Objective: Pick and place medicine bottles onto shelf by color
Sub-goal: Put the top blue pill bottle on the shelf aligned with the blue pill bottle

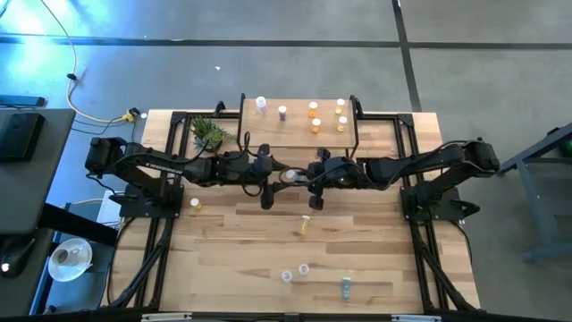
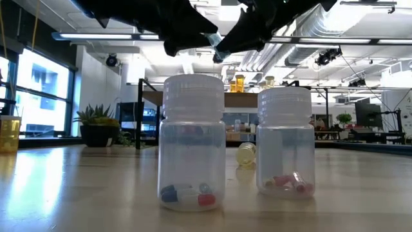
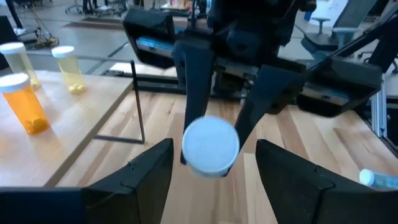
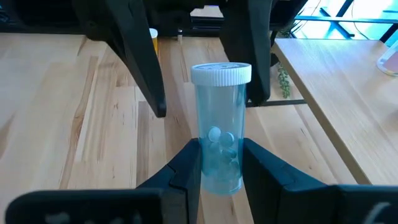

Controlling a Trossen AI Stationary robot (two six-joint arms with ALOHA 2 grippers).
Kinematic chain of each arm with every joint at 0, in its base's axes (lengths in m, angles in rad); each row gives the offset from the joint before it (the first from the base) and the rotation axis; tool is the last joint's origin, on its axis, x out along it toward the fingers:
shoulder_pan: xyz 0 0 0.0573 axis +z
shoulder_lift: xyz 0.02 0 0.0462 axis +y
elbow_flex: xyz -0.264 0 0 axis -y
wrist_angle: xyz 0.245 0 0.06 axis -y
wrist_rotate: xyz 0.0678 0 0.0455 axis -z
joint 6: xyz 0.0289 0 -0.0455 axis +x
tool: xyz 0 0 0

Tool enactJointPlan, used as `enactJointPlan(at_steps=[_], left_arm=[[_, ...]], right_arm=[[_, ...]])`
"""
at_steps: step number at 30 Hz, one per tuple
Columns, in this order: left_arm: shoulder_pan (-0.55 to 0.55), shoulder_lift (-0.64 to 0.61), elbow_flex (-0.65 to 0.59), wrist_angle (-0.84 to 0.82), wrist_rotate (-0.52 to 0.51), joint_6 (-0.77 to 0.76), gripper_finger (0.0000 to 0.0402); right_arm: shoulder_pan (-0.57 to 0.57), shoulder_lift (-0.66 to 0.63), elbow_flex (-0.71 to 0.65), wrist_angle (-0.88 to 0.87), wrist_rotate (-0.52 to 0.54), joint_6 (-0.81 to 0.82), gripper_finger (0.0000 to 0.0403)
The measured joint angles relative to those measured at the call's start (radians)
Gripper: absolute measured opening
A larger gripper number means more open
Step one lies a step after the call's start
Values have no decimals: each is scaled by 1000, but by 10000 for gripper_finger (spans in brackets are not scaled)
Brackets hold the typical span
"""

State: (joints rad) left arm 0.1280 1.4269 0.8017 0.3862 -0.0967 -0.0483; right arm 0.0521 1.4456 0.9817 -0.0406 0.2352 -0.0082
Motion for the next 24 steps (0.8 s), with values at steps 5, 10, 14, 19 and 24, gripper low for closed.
enactJointPlan(at_steps=[5, 10, 14, 19, 24], left_arm=[[0, 0, 0, 34, 0, 15, 213], [3, 0, 0, 35, 0, 15, 197], [3, 0, 0, 29, 0, 15, 177], [3, 0, 0, 29, 0, 23, 146], [3, 0, 0, 29, 0, 34, 117]], right_arm=[[0, 0, 0, -2, 0, 0, 85], [0, 0, 0, -3, 0, 0, 85], [0, 0, 0, -3, 0, 0, 85], [0, 0, 0, -3, 0, 6, 85], [0, 0, 0, -3, 0, 8, 85]])
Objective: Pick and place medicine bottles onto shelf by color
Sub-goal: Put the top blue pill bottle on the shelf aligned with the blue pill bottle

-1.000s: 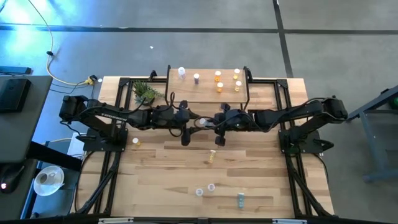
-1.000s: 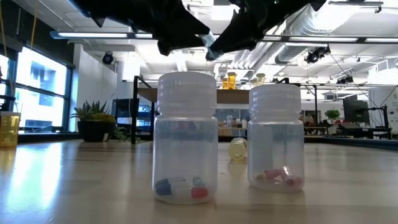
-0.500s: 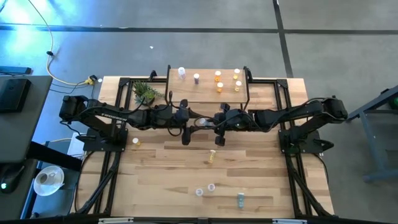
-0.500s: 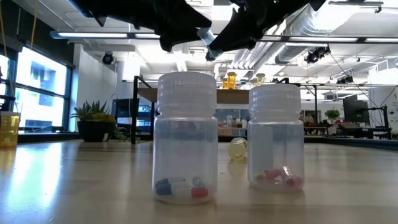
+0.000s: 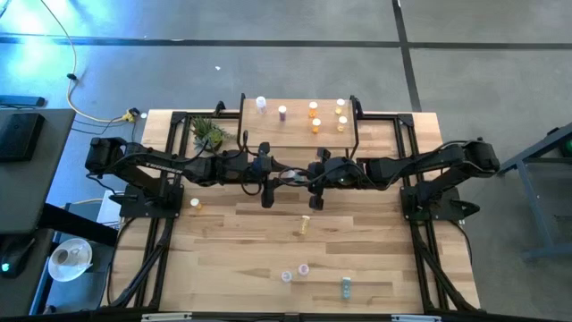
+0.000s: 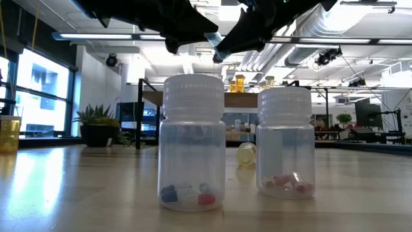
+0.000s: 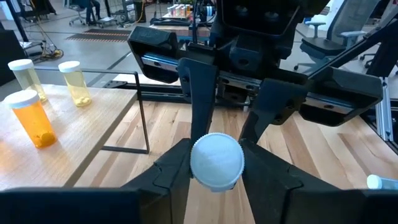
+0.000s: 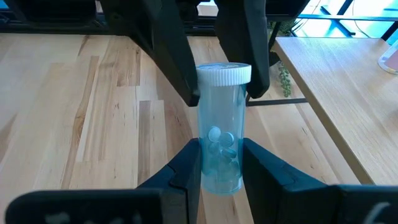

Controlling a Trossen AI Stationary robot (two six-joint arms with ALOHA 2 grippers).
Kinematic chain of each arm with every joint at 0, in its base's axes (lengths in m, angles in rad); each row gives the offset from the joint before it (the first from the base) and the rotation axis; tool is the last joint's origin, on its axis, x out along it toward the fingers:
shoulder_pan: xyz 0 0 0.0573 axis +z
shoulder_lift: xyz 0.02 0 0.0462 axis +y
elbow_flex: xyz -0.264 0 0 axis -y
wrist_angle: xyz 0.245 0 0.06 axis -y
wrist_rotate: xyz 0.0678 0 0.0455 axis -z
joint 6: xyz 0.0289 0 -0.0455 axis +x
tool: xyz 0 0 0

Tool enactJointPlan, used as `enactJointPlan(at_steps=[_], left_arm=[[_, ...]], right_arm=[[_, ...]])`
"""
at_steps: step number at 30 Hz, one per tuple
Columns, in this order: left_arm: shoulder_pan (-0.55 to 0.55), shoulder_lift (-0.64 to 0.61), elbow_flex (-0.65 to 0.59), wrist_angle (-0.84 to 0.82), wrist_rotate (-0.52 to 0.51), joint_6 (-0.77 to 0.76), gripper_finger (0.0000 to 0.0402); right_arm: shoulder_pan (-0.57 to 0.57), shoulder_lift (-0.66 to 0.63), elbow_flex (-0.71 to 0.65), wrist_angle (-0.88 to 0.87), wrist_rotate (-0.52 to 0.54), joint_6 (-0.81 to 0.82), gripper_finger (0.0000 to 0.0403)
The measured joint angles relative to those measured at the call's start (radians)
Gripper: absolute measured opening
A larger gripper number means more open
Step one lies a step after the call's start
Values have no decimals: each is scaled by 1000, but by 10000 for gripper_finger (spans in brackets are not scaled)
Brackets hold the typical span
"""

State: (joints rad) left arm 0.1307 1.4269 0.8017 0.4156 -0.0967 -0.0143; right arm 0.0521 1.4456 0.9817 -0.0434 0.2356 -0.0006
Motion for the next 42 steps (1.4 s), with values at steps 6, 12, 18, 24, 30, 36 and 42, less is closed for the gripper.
enactJointPlan(at_steps=[6, 12, 18, 24, 30, 36, 42], left_arm=[[0, 0, 0, 0, 0, 0, 109], [0, 0, 0, 0, 0, 1, 116], [1, 0, 0, -1, 0, 2, 112], [20, 0, 0, -28, 3, 1, 113], [57, 0, 0, -33, 3, 0, 113], [129, -3, 20, -93, 47, 26, 113], [224, -4, 164, -368, 59, 69, 113]], right_arm=[[0, 0, 0, 0, 0, 0, 85], [0, 0, 0, 2, 8, 0, 90], [0, 0, 0, 2, 19, 28, 137], [0, 0, 0, 1, 19, 45, 189], [0, -15, 0, -14, 24, 45, 211], [0, -101, 1, -66, 104, 45, 213], [-17, -189, 1, -133, 187, 45, 213]])
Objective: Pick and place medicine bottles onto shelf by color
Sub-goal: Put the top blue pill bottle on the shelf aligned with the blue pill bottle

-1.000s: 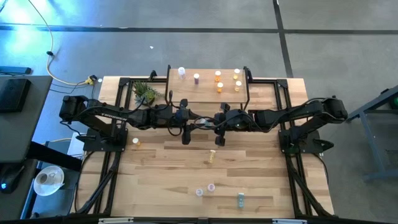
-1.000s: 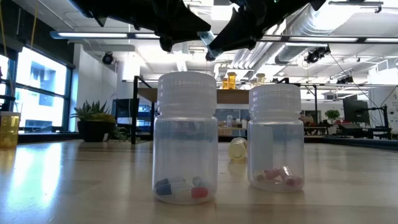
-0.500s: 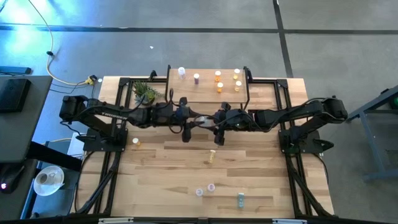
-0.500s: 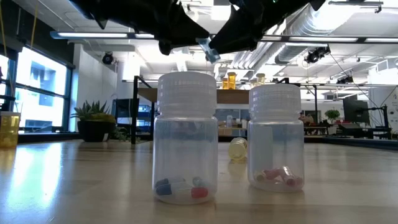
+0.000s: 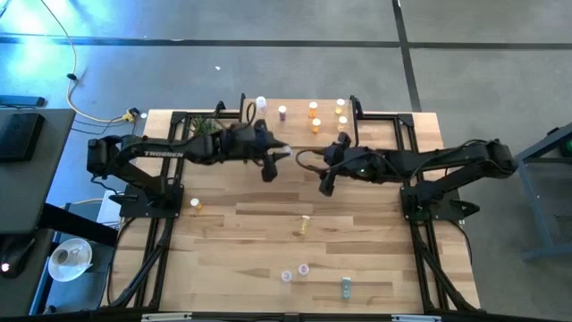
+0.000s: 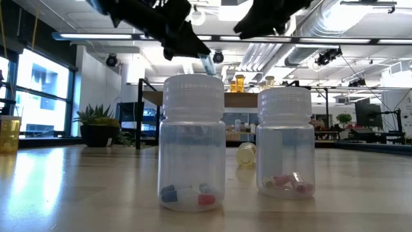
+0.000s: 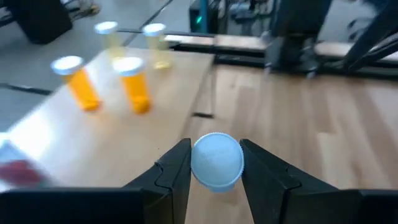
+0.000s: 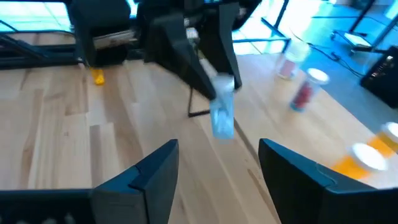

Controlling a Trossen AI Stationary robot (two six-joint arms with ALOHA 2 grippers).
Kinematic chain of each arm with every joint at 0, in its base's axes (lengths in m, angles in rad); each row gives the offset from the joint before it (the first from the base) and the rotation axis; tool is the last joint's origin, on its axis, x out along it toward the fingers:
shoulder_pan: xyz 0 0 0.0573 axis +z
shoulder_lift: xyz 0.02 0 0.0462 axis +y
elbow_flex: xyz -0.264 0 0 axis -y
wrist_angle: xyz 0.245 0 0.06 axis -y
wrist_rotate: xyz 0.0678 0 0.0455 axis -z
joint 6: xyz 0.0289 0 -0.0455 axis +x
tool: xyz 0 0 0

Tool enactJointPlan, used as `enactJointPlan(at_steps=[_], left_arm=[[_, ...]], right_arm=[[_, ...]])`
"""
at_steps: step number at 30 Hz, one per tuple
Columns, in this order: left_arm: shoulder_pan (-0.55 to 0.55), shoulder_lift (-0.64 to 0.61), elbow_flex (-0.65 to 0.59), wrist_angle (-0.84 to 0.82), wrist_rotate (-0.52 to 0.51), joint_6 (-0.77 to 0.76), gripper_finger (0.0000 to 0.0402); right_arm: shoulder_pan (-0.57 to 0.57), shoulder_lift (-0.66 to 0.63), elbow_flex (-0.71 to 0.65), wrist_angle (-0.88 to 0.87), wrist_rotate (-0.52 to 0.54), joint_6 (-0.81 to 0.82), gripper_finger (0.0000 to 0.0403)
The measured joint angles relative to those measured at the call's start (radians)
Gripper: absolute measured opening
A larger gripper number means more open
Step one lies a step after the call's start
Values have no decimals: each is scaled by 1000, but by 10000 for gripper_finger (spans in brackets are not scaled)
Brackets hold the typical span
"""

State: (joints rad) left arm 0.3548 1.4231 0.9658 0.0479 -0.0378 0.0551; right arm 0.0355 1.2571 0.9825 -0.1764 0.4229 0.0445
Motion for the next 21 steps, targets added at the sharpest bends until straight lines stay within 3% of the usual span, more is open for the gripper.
enactJointPlan(at_steps=[11, 21], left_arm=[[152, 2, 248, -336, 1, 38, 113], [217, 7, 290, -371, 7, 28, 113]], right_arm=[[-36, -27, 0, -77, -2, 35, 213], [-36, -27, 0, -77, -3, 37, 213]])
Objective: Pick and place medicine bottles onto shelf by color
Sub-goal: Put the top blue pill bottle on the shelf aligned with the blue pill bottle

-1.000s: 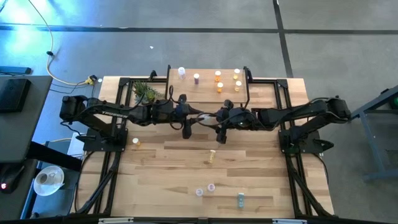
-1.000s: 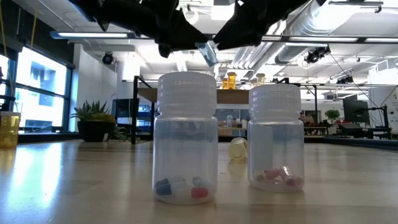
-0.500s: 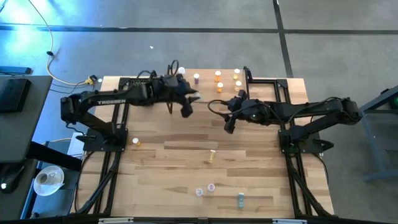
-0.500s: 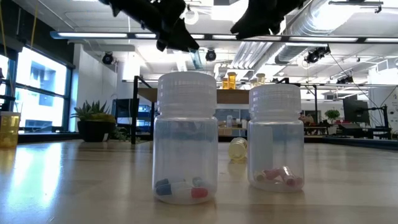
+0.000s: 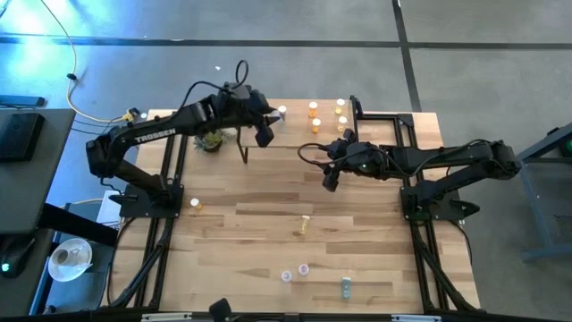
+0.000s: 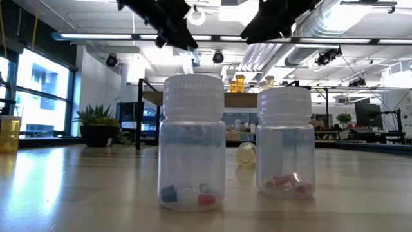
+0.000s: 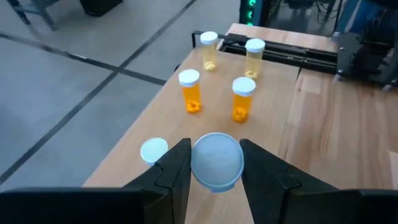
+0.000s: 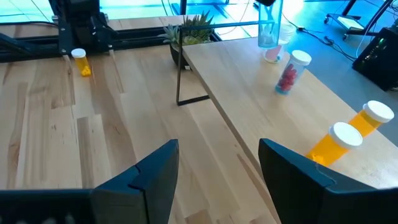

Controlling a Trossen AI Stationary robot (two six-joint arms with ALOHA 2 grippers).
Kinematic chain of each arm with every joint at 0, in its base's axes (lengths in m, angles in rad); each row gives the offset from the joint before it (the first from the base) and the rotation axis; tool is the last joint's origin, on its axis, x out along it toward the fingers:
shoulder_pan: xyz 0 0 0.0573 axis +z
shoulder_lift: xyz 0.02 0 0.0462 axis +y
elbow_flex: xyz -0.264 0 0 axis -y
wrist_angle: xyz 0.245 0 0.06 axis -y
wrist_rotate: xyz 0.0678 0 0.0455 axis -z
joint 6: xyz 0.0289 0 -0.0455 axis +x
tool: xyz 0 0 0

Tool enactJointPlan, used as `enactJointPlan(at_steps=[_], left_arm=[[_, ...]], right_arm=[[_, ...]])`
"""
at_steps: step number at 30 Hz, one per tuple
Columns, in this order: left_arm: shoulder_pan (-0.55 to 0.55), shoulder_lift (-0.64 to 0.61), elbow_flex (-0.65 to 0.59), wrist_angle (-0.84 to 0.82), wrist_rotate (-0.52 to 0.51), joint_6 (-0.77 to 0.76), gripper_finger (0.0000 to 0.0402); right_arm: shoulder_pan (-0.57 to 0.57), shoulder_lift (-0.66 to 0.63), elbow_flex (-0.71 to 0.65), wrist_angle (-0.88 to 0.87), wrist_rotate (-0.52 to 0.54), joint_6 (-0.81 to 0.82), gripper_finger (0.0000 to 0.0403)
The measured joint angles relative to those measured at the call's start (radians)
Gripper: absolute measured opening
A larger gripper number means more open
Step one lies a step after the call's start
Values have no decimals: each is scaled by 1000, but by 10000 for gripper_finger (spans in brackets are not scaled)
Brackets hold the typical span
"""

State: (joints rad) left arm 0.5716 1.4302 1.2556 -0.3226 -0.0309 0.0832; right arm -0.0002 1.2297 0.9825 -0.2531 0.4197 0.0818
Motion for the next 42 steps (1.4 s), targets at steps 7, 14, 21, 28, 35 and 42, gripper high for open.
enactJointPlan(at_steps=[7, 14, 21, 28, 35, 42], left_arm=[[-2, 68, 0, 29, 57, 0, 113], [12, 144, 123, -78, 52, 25, 113], [11, 194, 160, -144, 53, 26, 113], [11, 247, 160, -163, 52, 26, 113], [11, 259, 160, -162, 45, 26, 113], [11, 259, 160, -170, 42, 26, 113]], right_arm=[[0, 0, 0, 2, 0, 0, 213], [0, 0, 0, 2, 0, 0, 213], [0, 0, 0, -17, 0, 4, 213], [0, 0, 0, -21, 0, 15, 213], [0, 0, 0, -24, 0, 15, 213], [0, 0, 0, -25, 0, 15, 213]])
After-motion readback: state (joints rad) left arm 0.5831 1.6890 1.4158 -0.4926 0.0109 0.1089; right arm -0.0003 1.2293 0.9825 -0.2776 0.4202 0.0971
